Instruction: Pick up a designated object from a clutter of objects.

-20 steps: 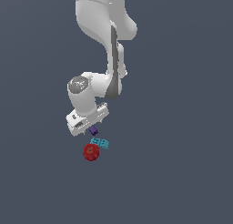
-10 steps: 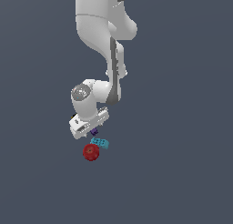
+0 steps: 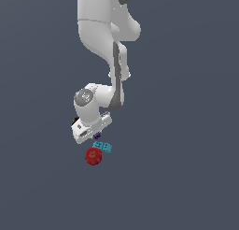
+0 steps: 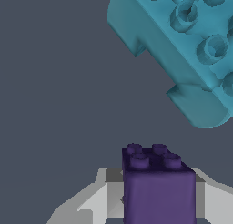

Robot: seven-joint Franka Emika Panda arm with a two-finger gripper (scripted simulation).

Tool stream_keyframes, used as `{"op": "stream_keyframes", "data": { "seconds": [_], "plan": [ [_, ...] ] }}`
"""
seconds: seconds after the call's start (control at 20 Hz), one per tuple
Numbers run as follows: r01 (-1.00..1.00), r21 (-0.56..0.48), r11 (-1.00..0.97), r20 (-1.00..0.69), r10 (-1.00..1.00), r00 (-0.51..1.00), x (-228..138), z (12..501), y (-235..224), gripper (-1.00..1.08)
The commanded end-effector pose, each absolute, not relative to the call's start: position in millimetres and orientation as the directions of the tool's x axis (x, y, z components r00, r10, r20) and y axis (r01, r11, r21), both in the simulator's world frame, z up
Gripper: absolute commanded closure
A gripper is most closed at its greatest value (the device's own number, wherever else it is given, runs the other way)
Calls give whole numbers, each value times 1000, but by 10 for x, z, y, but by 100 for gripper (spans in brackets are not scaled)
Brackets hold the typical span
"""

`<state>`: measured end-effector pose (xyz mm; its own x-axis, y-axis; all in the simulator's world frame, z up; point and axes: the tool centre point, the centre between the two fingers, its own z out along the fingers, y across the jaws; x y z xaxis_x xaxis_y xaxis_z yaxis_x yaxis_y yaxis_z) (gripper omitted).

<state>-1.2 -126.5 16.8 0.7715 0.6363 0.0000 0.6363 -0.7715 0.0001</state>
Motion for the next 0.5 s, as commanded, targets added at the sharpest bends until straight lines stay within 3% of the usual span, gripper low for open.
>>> {"op": "stream_keyframes", "data": {
  "seconds": [0.0,0.45],
  "plan": [
    [637,0,-771,0,637,771,-12,164,-1262,108],
    [636,1,-771,0,636,771,-4,213,-1262,108]
  ]
}}
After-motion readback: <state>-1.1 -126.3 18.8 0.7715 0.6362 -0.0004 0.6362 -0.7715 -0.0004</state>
